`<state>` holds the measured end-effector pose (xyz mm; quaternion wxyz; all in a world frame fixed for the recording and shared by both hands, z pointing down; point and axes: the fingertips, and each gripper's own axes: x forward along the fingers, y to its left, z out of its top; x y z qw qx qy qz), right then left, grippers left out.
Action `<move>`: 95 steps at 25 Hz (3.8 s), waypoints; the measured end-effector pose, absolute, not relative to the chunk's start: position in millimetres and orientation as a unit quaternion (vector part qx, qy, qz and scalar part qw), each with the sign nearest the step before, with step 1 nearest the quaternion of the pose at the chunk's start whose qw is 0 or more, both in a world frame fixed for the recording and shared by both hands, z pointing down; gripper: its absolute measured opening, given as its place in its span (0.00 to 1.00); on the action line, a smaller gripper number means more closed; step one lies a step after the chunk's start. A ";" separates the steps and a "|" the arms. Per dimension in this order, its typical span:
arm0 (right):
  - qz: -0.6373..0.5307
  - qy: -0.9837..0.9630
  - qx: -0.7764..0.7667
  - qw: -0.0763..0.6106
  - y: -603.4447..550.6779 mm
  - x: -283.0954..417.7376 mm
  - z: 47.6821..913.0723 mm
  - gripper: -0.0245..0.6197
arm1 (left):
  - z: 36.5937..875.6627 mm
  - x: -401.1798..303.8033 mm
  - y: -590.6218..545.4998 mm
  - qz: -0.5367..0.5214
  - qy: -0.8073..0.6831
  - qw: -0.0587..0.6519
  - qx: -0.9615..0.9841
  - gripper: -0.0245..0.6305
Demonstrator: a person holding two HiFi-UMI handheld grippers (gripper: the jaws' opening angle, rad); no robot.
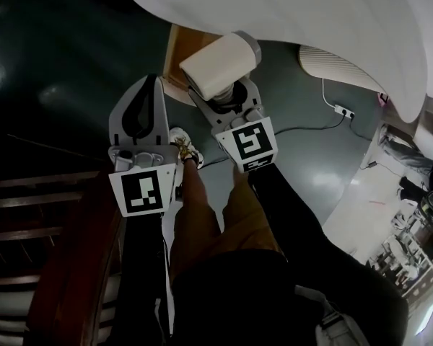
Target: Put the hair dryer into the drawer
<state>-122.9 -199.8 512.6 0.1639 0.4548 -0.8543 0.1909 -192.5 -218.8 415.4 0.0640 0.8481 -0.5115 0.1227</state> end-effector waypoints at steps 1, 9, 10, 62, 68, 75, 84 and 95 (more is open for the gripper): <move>0.192 -0.854 0.455 0.166 -199.9 -123.4 513.7 0.49 | 414.8 -192.1 -218.6 0.118 -0.514 0.067 0.847 0.06; 0.191 -0.850 0.466 0.154 -205.2 -116.7 512.2 0.49 | 417.5 -184.4 -215.5 0.123 -0.511 0.072 0.848 0.06; 0.187 -0.850 0.469 0.151 -206.1 -115.8 510.3 0.49 | 418.5 -184.5 -215.1 0.125 -0.510 0.072 0.848 0.06; 0.145 -0.844 0.516 0.028 -252.0 -95.5 470.5 0.48 | 428.3 -187.6 -202.6 0.146 -0.504 0.083 0.847 0.06; 0.172 -0.845 0.502 0.058 -248.3 -102.9 503.9 0.48 | 436.8 -185.5 -200.3 0.154 -0.501 0.089 0.847 0.06; 0.178 -0.861 0.472 0.070 -227.0 -112.8 505.3 0.47 | 439.3 -182.8 -203.2 0.150 -0.501 0.091 0.848 0.06; 0.181 -0.894 0.386 0.135 -216.5 -122.5 507.1 0.46 | 435.8 -186.2 -210.7 0.147 -0.504 0.088 0.847 0.06; 0.148 -0.874 0.256 0.387 -207.7 -150.5 576.8 0.46 | 432.9 -207.7 -219.2 0.142 -0.529 0.082 0.833 0.06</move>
